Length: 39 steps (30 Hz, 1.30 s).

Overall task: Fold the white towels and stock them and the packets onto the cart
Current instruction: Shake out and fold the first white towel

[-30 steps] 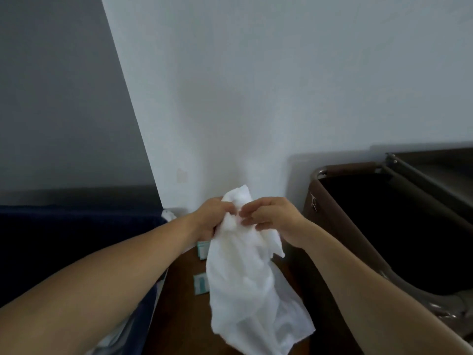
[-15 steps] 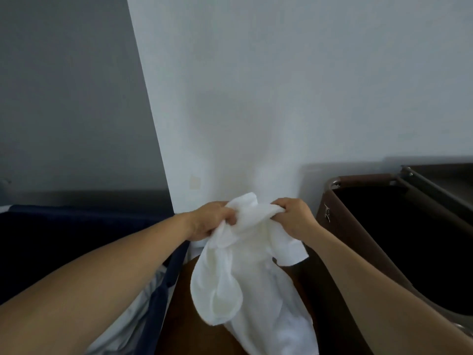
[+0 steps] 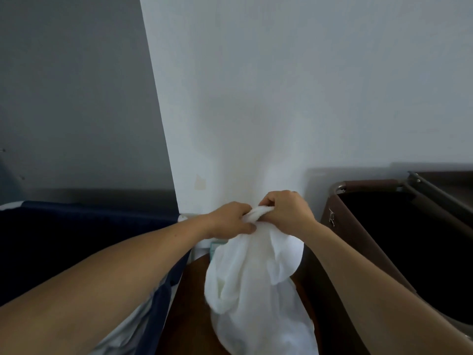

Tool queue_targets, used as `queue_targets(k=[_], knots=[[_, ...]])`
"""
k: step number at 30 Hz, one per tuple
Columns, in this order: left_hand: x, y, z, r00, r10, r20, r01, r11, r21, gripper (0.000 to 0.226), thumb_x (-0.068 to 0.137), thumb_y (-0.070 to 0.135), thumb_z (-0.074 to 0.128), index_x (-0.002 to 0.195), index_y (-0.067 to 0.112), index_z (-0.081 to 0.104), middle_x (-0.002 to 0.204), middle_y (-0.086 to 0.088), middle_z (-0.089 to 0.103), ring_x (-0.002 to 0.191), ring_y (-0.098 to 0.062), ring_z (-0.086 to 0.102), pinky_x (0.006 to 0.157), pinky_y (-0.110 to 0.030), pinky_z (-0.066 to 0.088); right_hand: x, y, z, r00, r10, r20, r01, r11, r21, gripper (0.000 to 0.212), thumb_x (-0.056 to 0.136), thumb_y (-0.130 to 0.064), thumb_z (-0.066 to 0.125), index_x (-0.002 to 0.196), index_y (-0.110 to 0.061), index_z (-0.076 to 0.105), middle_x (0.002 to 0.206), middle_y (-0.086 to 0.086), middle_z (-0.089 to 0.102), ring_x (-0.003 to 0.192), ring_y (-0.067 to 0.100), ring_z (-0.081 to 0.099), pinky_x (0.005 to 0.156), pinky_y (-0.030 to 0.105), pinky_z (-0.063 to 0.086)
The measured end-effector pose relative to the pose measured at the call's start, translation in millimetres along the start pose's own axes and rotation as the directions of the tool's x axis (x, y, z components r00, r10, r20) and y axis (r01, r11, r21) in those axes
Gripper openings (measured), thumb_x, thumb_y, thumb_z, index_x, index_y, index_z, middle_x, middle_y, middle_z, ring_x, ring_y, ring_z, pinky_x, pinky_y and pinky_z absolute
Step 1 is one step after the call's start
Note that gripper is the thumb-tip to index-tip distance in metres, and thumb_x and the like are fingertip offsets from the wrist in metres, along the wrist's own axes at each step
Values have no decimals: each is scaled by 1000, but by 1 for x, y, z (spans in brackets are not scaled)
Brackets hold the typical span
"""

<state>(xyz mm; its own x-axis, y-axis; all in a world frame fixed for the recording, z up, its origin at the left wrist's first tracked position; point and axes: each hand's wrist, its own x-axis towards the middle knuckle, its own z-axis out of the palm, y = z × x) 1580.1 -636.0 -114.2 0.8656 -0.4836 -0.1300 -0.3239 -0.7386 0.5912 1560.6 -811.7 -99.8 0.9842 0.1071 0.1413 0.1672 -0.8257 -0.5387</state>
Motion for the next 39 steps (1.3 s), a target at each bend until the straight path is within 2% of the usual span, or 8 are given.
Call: queue_targets(k=[5, 8, 10, 16, 23, 29, 32, 39], knots=[[-6, -5, -11, 987, -61, -146, 26, 973, -229, 13, 88, 19, 59, 75, 15, 57, 79, -3, 56, 71, -17, 50, 67, -30, 40, 1, 31, -16, 993, 119, -25, -115, 985, 131, 26, 81, -44, 77, 75, -20, 70, 67, -2, 63, 66, 20, 59, 61, 31, 44], [-12, -8, -14, 994, -89, 69, 104, 959, -264, 14, 84, 23, 60, 92, 12, 66, 95, -3, 67, 84, -18, 62, 79, -30, 49, -1, 25, -19, 995, 64, -80, -38, 956, 292, 9, 85, -29, 77, 78, -27, 72, 75, -5, 67, 71, 15, 61, 65, 29, 47], [-13, -2, -11, 972, -65, 226, 130, 949, -286, 28, 88, 24, 63, 114, 16, 65, 112, 0, 69, 100, -18, 66, 91, -29, 52, -3, 12, -17, 997, -32, -72, 53, 948, 315, 20, 84, -19, 77, 77, -36, 70, 86, -12, 69, 83, 8, 64, 74, 25, 52], [-8, 15, -4, 1000, 3, 7, 0, 939, -344, 25, 93, 22, 57, 116, 17, 65, 114, -7, 68, 106, -25, 64, 98, -46, 51, -5, 0, -9, 994, -108, -28, 110, 899, 424, 24, 83, -17, 77, 85, -39, 68, 88, -15, 69, 81, -5, 64, 72, 13, 48], [-13, 20, 1, 992, -113, -52, 47, 732, -680, 25, 93, 15, 56, 114, 9, 68, 115, -16, 69, 108, -34, 66, 96, -45, 51, -10, 4, -3, 992, -94, -81, 124, 771, 625, 22, 85, -24, 78, 82, -46, 75, 95, -15, 74, 93, 8, 70, 86, 30, 56], [-13, 14, -5, 977, -42, 210, 207, 438, -875, 48, 91, 37, 39, 110, 0, 62, 110, -22, 56, 100, -36, 50, 89, -44, 47, -9, 3, 1, 984, 12, -179, 98, 798, 594, 14, 93, -24, 70, 84, -35, 70, 80, -18, 70, 77, -2, 64, 71, 16, 48], [-11, 11, -8, 956, -58, 288, 285, 418, -862, 45, 89, 37, 50, 119, 5, 61, 113, -18, 56, 99, -32, 54, 92, -43, 48, -8, 1, 3, 985, -30, -170, 122, 816, 565, 11, 96, -24, 66, 89, -33, 68, 84, -16, 69, 82, 2, 63, 74, 18, 48], [-13, 5, -7, 966, 31, 256, 223, 401, -888, 43, 97, 27, 52, 131, 2, 59, 123, -20, 62, 110, -35, 60, 103, -50, 45, -5, 4, 5, 990, -46, -131, 113, 820, 561, 7, 98, -27, 62, 96, -33, 66, 96, -9, 70, 90, 7, 65, 77, 22, 52]])
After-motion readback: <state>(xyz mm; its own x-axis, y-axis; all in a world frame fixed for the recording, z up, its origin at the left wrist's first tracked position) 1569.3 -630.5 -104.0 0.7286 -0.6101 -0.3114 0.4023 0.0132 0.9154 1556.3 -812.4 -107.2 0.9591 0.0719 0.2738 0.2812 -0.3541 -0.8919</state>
